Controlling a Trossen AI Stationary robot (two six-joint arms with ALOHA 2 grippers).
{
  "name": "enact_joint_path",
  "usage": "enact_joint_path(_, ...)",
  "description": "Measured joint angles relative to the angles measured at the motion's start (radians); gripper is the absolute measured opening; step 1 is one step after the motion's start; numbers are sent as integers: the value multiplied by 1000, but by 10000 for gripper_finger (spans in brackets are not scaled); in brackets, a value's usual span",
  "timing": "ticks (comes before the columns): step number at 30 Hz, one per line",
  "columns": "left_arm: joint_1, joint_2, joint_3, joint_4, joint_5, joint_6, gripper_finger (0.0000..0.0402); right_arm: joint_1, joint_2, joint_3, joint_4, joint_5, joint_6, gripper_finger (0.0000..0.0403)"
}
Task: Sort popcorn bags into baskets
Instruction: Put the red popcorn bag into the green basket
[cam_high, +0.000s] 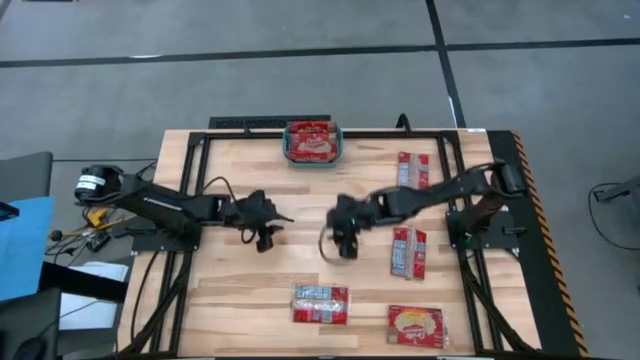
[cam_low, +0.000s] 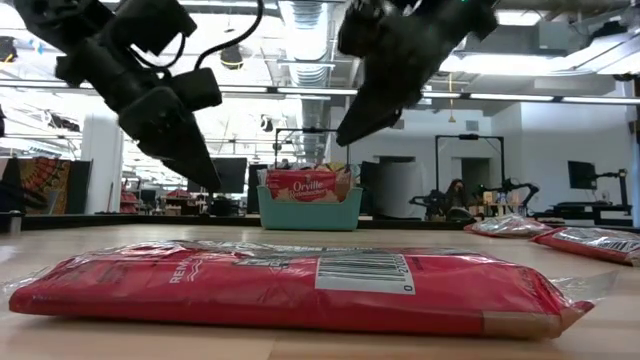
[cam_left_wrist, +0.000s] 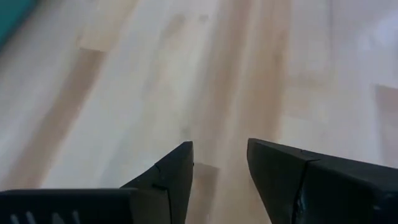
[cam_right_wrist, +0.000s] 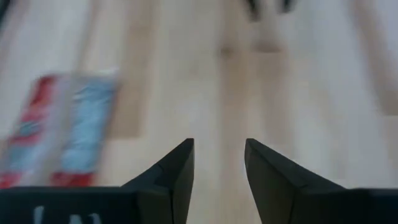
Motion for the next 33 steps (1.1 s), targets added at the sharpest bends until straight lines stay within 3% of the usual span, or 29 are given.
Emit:
enact_joint_path(4,-98,0,0,-1,-6,-38,141,143,19,-2,-52,13,-94,176)
enact_joint_path(9,-210,0,0,6,-49,-92,141,308,67,-21,-68,130,-148,187)
enact_joint_path(16,-355,0,0,17,-188,-161,141,419,157,-20,-50,156,-175,204)
enact_joint_path(20,-413,0,0,32,-217,-159,141,451,193,-17,-30,172,-175,211)
enact_joint_path(27,-533,41,0,263,-85,4,141,461,150,-19,-83,352,-126,205)
enact_joint_path(33,-611,235,79,337,-71,274,141,438,34,-18,-78,364,-114,187)
